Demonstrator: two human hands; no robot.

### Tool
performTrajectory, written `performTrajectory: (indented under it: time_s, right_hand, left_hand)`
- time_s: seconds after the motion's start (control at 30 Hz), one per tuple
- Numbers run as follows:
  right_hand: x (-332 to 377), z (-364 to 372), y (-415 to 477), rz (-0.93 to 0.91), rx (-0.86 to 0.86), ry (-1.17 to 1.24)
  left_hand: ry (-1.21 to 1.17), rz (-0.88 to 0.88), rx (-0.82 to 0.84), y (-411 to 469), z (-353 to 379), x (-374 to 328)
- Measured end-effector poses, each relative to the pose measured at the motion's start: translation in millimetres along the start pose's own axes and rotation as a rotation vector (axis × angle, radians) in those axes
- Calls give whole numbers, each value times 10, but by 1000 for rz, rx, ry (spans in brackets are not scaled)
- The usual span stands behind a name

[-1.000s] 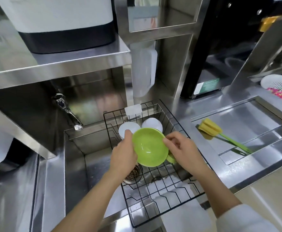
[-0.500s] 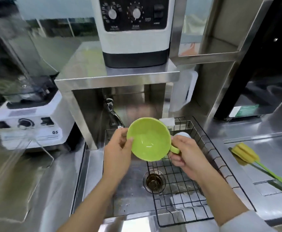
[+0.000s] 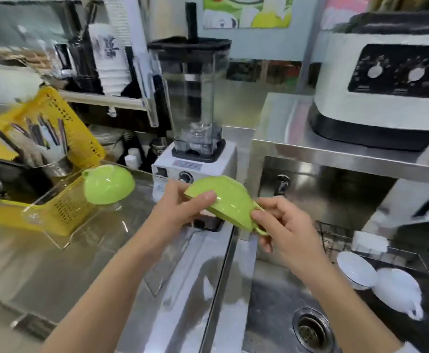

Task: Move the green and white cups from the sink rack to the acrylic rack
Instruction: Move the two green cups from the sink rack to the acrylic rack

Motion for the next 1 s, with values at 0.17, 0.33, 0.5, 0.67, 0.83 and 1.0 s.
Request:
performTrajectory:
  time_s: [0.17, 0.33, 0.5, 0.67, 0.83, 1.0]
  right_hand:
    - [50, 552, 358, -78, 125, -118]
    - [45, 1003, 750, -100, 251, -343]
    - [-39, 1262, 1100, -94, 362, -668]
    - [-89, 1346, 1387, -35, 374, -830]
    - [-210, 1394, 1472, -17, 403, -916]
    - [-272, 1402, 1571, -58, 401, -992]
  left_hand:
    - [192, -30, 45, 12, -736, -120]
    - [235, -67, 67, 112, -1222, -52]
    - [587, -40, 86, 208, -1471, 201]
    - [757, 23, 14, 304, -1511, 404]
    - [988, 53, -60, 295, -1476, 480]
    - [1066, 8, -89, 313, -1438, 515]
Point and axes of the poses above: each hand's wrist, its own y-axis towards the middle knuckle, its own z-axis out of the palm, x = y × z, the point moved 6 cm from there along y, towards the middle knuckle, and after that the axes turned 4 degrees about z, right-handed, at the moved point
